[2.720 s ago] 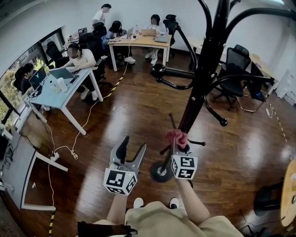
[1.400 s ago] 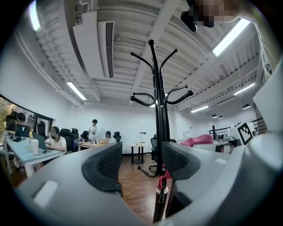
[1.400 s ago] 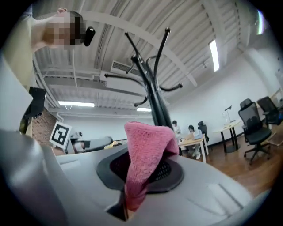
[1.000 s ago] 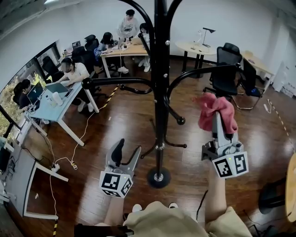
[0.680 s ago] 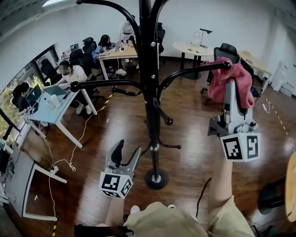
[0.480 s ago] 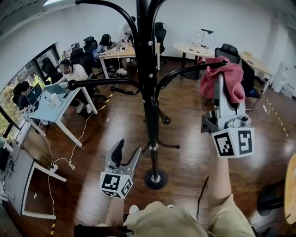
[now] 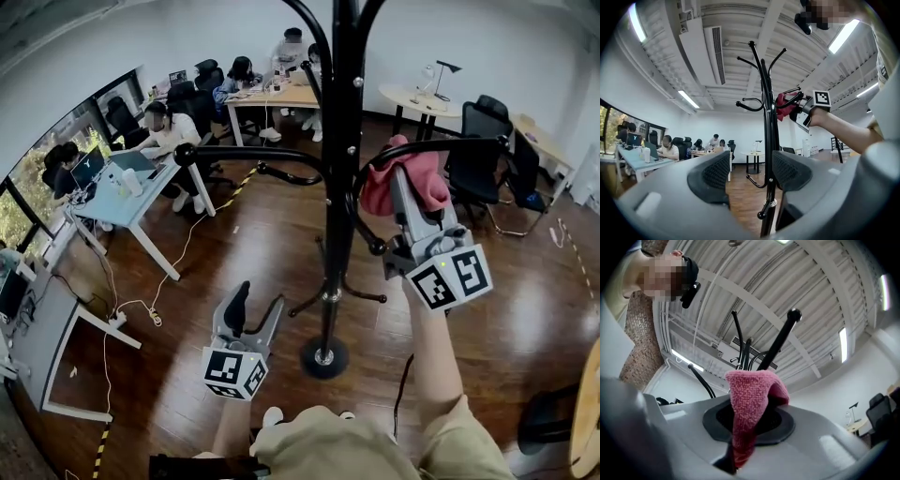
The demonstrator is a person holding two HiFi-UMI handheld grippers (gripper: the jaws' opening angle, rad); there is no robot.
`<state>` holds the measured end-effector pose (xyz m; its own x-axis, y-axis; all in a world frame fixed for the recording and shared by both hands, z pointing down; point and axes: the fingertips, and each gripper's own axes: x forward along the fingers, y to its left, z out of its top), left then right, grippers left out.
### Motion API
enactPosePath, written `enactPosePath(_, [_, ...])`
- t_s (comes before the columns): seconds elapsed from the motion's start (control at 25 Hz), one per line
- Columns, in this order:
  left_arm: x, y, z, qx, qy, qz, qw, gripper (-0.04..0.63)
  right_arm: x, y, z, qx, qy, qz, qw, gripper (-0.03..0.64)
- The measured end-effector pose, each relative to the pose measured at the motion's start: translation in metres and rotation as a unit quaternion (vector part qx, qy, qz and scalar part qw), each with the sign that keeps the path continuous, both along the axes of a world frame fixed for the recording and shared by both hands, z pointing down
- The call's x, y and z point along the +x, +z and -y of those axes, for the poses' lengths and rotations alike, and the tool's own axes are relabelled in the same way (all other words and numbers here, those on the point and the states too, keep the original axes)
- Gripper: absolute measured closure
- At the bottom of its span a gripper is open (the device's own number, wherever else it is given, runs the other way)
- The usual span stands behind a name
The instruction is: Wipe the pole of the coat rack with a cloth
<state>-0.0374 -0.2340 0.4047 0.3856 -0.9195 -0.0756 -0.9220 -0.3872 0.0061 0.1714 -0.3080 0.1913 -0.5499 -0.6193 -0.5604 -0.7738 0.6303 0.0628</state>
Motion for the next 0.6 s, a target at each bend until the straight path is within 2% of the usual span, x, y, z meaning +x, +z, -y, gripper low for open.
enactPosePath(0.24, [-0.018, 0.002, -0.002, -0.002, -0.012, 0.003, 0.9999, 0.333, -0.027, 0.034, 0.018, -0.049, -0.031, -0.004, 0.998, 0.578])
enactPosePath(0.48, [-0.01, 0.006, -0.002, 0.002, 0.006, 0.001, 1.0, 0.333, -0.034, 0.079, 0.018, -0.081, -0.043, -0.028, 0.995, 0.581])
enactPosePath(0.6, [-0.003, 0.01, 0.0, 0.001, 0.022, -0.001, 0.9998, 0.333, -0.038, 0.106, 0.019, -0.104, -0.033, -0.06, 0.992, 0.581])
